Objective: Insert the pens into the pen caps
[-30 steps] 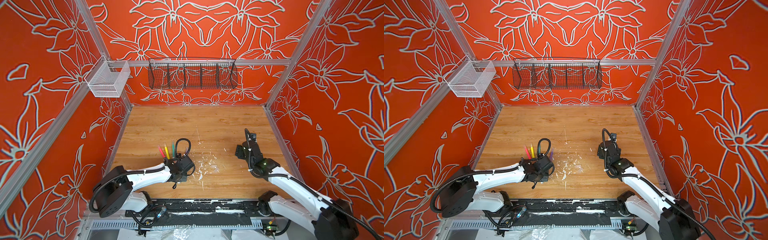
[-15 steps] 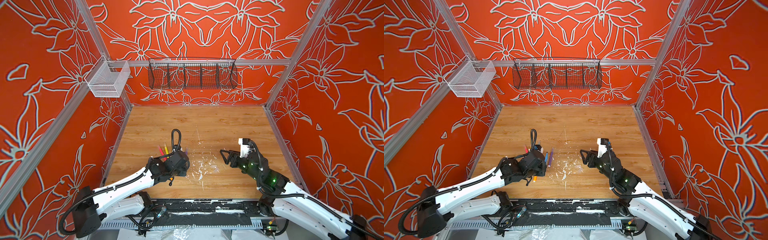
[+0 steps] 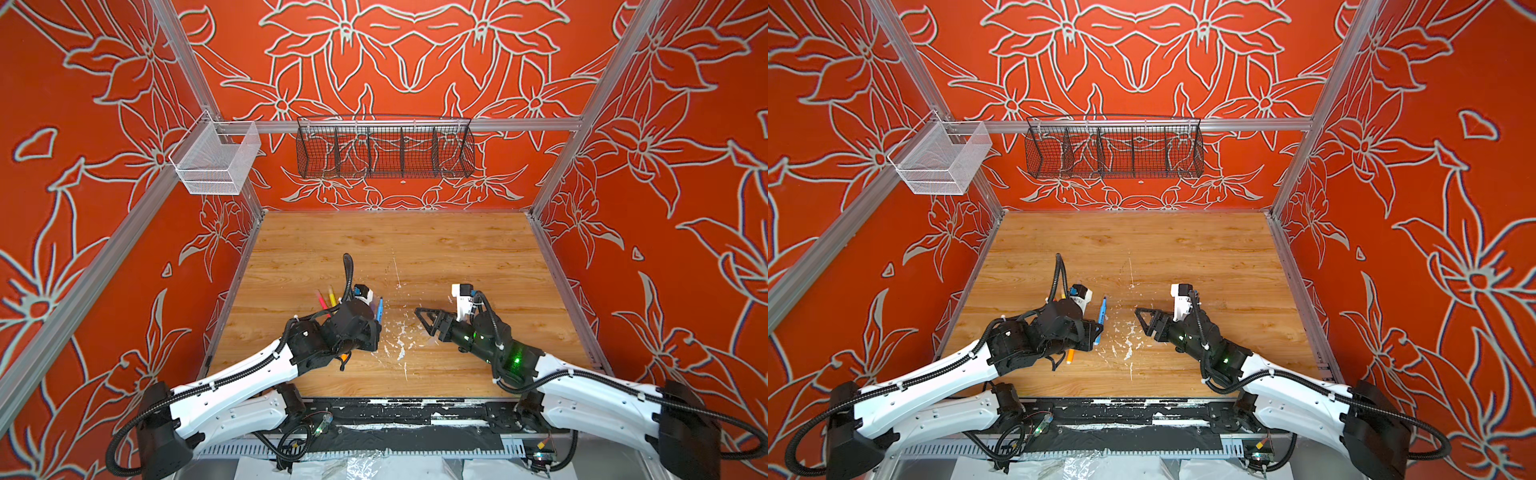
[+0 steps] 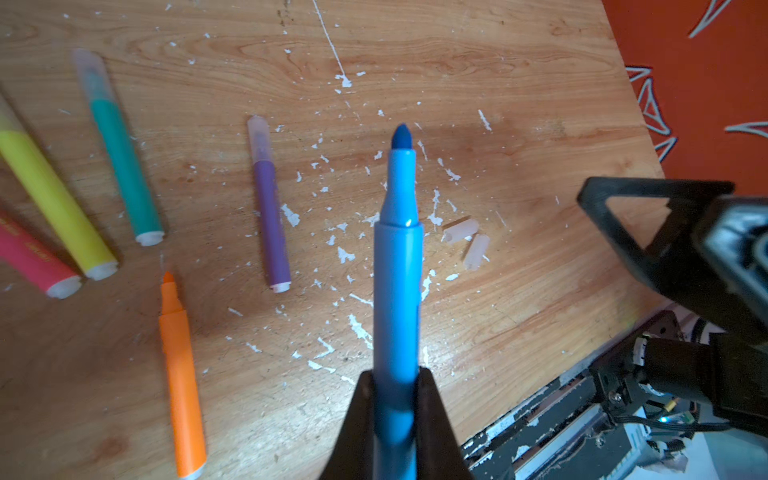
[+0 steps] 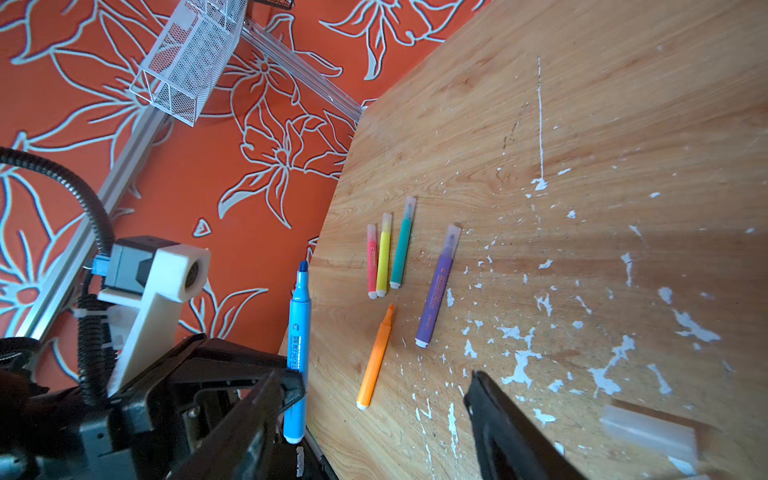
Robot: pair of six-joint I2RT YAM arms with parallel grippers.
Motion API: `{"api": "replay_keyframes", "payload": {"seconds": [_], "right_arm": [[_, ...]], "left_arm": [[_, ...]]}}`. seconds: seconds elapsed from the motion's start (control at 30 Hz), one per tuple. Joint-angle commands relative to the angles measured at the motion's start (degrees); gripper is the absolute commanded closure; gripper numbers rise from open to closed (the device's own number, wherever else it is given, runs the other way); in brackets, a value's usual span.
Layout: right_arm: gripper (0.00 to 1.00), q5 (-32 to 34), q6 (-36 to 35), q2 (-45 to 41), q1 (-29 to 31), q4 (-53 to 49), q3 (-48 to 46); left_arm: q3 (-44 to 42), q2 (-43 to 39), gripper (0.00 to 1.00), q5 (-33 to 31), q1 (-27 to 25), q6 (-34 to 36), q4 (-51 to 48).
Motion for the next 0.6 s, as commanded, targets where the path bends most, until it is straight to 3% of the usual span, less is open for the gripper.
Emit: {"api": "replay_keyframes", "payload": {"seconds": [0.0, 0.33, 0.57], "right_arm": [[0.27, -0.25, 2.31, 2.22, 1.38, 5.98, 0.7], [0.27, 0.1, 2.84, 8.66, 3.86, 9.66, 3.28], [0.36, -0.05, 4.24, 14.45, 5.27, 13.79, 4.63]], "left_arm": [[0.36, 2.51, 1.0, 0.65, -1.17, 0.73, 3.19], [1.07, 5.77, 1.0, 0.29, -3.5, 1.37, 5.97], [1.81, 6.58, 1.0, 0.02, -4.39, 2.05, 7.32]]}}
